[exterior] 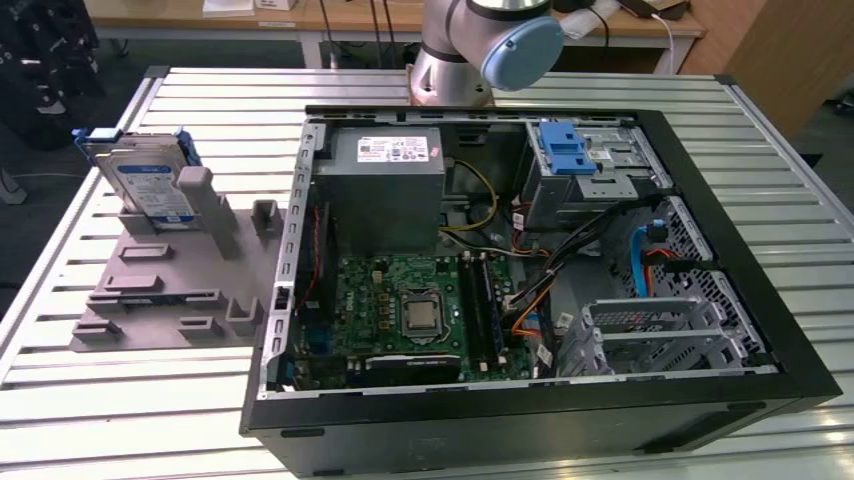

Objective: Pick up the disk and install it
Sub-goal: 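Pick up the disk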

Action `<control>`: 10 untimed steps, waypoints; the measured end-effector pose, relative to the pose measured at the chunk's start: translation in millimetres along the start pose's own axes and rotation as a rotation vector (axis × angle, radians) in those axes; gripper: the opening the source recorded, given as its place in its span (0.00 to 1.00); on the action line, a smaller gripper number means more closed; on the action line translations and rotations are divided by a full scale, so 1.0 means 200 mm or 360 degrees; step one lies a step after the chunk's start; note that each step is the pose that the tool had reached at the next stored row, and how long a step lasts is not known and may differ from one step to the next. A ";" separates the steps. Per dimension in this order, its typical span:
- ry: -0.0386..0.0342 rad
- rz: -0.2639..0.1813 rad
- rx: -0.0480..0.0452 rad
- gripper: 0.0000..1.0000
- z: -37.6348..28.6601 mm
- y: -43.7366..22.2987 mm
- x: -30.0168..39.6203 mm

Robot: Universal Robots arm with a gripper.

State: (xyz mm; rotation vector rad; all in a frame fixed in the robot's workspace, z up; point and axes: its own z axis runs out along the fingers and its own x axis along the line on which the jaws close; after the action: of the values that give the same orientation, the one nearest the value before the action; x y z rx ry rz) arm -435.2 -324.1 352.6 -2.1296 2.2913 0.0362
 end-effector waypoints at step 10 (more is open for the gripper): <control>0.0001 -0.0037 -0.0009 0.59 0.071 -0.005 0.004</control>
State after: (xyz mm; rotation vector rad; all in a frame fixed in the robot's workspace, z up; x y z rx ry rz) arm -434.3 -324.6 338.4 -2.1586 2.2693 0.0415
